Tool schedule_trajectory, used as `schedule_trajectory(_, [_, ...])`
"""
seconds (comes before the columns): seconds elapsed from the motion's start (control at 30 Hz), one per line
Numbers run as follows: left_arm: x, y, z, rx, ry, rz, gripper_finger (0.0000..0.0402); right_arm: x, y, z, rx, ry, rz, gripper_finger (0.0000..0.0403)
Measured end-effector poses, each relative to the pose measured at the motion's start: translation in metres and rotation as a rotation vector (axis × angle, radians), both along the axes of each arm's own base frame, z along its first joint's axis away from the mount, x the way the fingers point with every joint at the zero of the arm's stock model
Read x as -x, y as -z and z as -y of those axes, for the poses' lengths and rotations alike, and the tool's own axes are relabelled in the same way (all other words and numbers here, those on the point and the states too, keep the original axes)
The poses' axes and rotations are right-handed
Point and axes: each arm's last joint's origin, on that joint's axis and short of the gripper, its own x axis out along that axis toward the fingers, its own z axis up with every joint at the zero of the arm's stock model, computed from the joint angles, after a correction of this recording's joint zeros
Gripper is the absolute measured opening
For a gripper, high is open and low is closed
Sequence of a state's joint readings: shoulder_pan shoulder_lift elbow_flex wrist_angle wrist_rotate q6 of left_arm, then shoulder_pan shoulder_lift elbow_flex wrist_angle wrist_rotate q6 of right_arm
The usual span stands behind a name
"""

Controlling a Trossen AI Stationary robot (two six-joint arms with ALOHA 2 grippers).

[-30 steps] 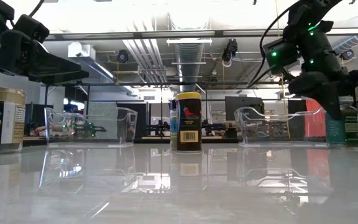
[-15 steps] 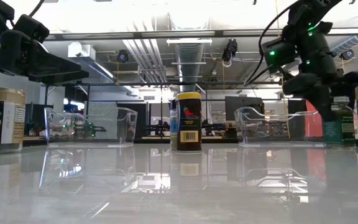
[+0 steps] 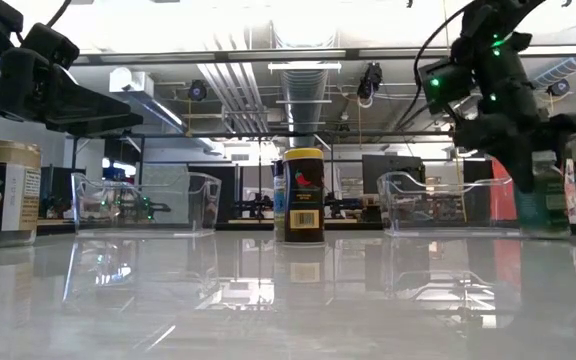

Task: Sort spices by type
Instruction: Put the right green seasoning bottle into the top right transparent bin

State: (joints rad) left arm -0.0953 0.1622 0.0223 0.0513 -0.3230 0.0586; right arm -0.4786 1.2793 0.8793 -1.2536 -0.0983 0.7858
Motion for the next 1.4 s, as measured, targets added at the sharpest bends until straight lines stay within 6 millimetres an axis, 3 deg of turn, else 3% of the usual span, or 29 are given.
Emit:
schedule_trajectory(0.17, [0.000, 0.000, 0.000, 0.000, 0.000, 0.000, 0.0283, -0.013, -0.048, 0.006, 0.021, -0.004, 0.080, 0.0189])
schedule_trajectory(0.33, [0.000, 0.000, 0.000, 0.000, 0.000, 0.000, 0.0283, -0.016, -0.101, 0.021, 0.207, 0.026, 0.131, 0.0189])
schedule_trajectory(0.47, [0.000, 0.000, 0.000, 0.000, 0.000, 0.000, 0.0283, -0.008, -0.121, 0.040, 0.303, 0.116, 0.158, 0.0189])
schedule_trajectory(0.7, [0.000, 0.000, 0.000, 0.000, 0.000, 0.000, 0.0283, 0.027, -0.110, 0.078, 0.295, 0.293, 0.089, 0.0189])
schedule_trajectory(0.97, [0.000, 0.000, 0.000, 0.000, 0.000, 0.000, 0.0283, 0.061, -0.086, 0.106, 0.278, 0.455, 0.076, 0.0189])
schedule_trajectory(1.4, [0.000, 0.000, 0.000, 0.000, 0.000, 0.001, 0.0283, 0.061, -0.057, 0.129, 0.201, 0.487, 0.013, 0.0189])
